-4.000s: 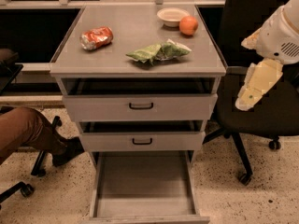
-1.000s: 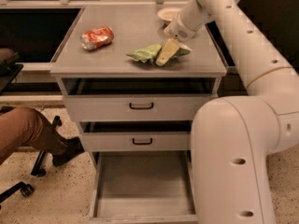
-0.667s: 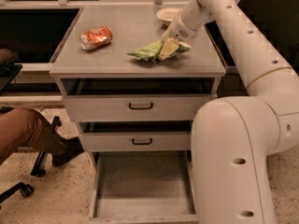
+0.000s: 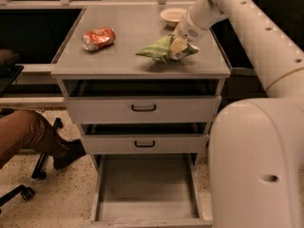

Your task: Place green jalapeno chip bag into bottom drawer

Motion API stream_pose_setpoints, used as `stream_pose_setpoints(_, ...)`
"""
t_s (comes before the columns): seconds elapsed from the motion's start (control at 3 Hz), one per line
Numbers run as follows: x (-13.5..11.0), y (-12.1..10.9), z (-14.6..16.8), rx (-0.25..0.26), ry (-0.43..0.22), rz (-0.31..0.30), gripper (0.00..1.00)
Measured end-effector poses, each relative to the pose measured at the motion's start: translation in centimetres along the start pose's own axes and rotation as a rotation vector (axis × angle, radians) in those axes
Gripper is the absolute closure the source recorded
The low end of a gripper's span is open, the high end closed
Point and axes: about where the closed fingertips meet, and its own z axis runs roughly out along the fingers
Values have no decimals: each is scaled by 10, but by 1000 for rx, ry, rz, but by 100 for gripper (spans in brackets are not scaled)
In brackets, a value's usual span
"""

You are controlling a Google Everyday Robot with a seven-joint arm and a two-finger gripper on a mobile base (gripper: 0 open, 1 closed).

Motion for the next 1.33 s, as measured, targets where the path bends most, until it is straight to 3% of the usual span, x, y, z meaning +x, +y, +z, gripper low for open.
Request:
stream_pose_setpoints(0.33, -7, 22, -73, 78, -11, -72, 100)
stream_pose_setpoints(0.67, -42, 72, -119, 83, 46, -166, 100)
stream_pose_setpoints(1.0, -55, 97, -135, 78, 69, -204, 100)
stream_pose_setpoints(1.33, -53, 101, -129, 78, 64, -207, 100)
